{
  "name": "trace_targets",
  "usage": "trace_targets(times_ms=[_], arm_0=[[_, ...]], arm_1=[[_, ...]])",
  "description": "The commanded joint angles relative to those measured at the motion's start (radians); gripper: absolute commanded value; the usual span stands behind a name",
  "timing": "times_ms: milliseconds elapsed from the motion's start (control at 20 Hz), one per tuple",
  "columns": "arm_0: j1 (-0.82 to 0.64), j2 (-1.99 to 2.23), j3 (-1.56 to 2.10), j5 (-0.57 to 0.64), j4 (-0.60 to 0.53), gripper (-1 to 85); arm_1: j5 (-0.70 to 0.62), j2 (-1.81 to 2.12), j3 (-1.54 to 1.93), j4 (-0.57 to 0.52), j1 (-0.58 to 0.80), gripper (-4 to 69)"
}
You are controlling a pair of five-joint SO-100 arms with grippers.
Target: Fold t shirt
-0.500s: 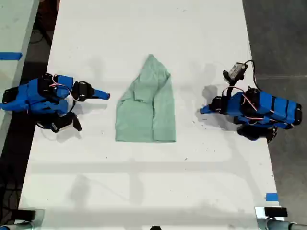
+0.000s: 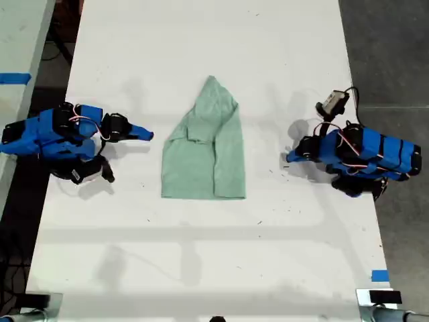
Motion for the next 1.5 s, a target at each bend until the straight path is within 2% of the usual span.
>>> trace_targets(times_ms=[0,150,200,350,850,900,950,1000,1100,1200,1300,1450], arm_0=[[0.034,-0.6,-0.379,-0.029,-0.067,0.5],[0.127,-1.192,-0.75,-0.083,-0.025,17.6],[0.163,-1.33,-0.828,-0.115,-0.015,18.9],[0.198,-1.543,-0.914,-0.218,-0.006,19.0],[0.161,-1.646,-0.937,-0.319,0.092,19.2],[0.152,-1.698,-0.965,-0.313,0.1,16.8],[0.143,-1.759,-1.005,-0.308,0.112,7.7],[0.137,-1.819,-1.058,-0.288,0.141,3.2],[0.129,-1.921,-1.177,-0.267,0.229,-0.1],[0.132,-1.953,-1.262,-0.295,0.33,-0.1],[0.16,-1.945,-1.401,-0.36,0.5,-0.1],[0.173,-1.956,-1.654,-0.341,0.657,-0.2]], arm_1=[[0.012,0.008,0.003,-0.026,0.009,-1.5],[0.012,0.008,0.005,-0.026,0.008,-1.5],[0.011,0.008,0.005,-0.026,0.005,-1.5],[0.009,0.008,0.005,-0.026,0.003,-1.5],[0.006,0.008,0.005,-0.029,0.0,-1.5],[0.006,0.008,0.005,-0.029,0.0,-1.5],[0.006,0.008,0.005,-0.029,0.0,-1.5],[0.006,0.008,0.005,-0.029,0.0,-1.5],[0.005,0.008,0.005,-0.029,-0.002,-1.5],[0.006,0.008,0.005,-0.029,-0.002,-1.5],[0.006,0.008,0.005,-0.029,-0.002,-1.5],[0.006,0.008,0.005,-0.031,-0.003,-1.5]])
